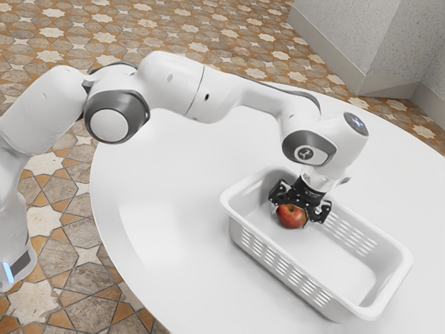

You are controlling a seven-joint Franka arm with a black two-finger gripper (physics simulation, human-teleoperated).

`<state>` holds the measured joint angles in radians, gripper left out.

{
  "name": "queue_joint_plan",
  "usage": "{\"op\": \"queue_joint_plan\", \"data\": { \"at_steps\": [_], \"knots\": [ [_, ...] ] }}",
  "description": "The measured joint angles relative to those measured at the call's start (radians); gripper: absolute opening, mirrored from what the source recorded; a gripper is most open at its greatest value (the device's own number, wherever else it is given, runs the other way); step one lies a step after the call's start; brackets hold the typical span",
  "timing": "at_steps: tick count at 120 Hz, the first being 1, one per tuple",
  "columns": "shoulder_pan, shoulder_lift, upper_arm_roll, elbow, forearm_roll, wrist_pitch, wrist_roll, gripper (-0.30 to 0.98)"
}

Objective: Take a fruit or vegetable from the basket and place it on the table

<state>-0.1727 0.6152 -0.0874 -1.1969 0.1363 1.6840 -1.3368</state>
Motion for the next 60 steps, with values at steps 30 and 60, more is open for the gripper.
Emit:
{"op": "queue_joint_plan", "data": {
  "at_steps": [30,60],
  "knots": [
    [0.001,0.001,0.005,0.000,0.010,0.013,0.003,0.57],
    [-0.001,-0.002,0.005,0.003,0.012,0.020,0.011,0.46]
  ]
}}
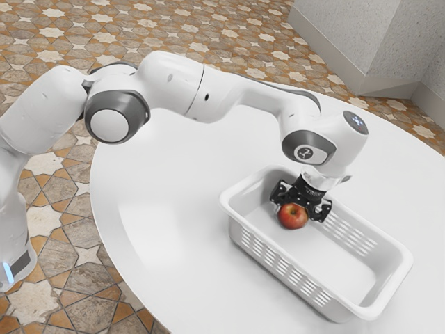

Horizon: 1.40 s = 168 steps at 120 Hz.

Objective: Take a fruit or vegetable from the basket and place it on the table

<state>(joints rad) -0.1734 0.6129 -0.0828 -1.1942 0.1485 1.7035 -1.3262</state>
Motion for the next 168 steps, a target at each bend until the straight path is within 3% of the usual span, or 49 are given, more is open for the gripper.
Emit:
{"op": "queue_joint_plan", "data": {
  "at_steps": [36,72,108,142,168],
  "knots": [
    [-0.005,-0.020,-0.016,0.046,0.002,0.000,-0.002,0.44],
    [-0.003,-0.150,-0.011,0.074,0.021,-0.008,-0.003,0.44],
    [0.006,-0.182,0.152,0.073,0.025,-0.008,-0.004,0.44],
    [0.140,-0.172,0.170,0.069,-0.018,-0.006,-0.001,0.44],
    [0.158,-0.166,0.169,0.065,-0.053,0.001,0.005,0.58]
  ]
}}
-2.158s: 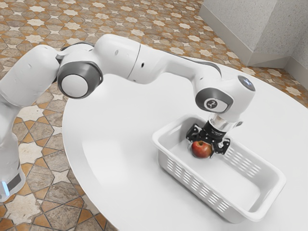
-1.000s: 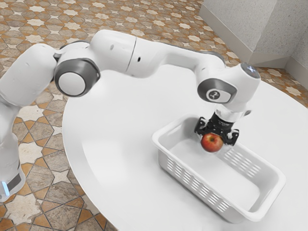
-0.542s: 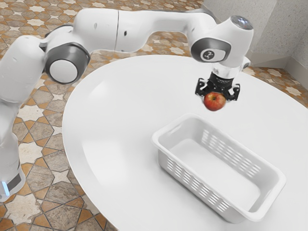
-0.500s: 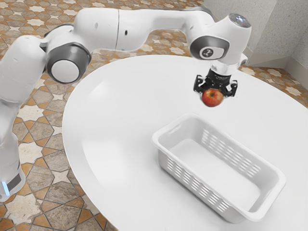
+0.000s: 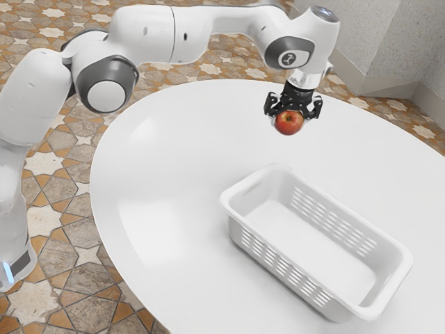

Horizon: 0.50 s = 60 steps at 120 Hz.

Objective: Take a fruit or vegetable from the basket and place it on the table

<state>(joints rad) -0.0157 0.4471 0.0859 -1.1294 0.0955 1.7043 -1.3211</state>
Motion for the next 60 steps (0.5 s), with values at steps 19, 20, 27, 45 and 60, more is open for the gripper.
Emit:
{"op": "queue_joint_plan", "data": {
  "at_steps": [19,20,27,45,60],
  "knots": [
    [0.000,0.001,0.000,-0.001,-0.016,0.004,0.004,0.63],
    [0.000,0.001,0.000,-0.001,-0.017,0.004,0.004,0.64],
    [0.000,-0.001,0.000,0.000,-0.020,0.004,0.005,0.65],
    [0.000,0.000,0.000,0.000,-0.030,0.006,0.007,0.68],
    [0.001,-0.007,0.000,-0.002,-0.042,0.001,0.009,0.68]
  ]
}}
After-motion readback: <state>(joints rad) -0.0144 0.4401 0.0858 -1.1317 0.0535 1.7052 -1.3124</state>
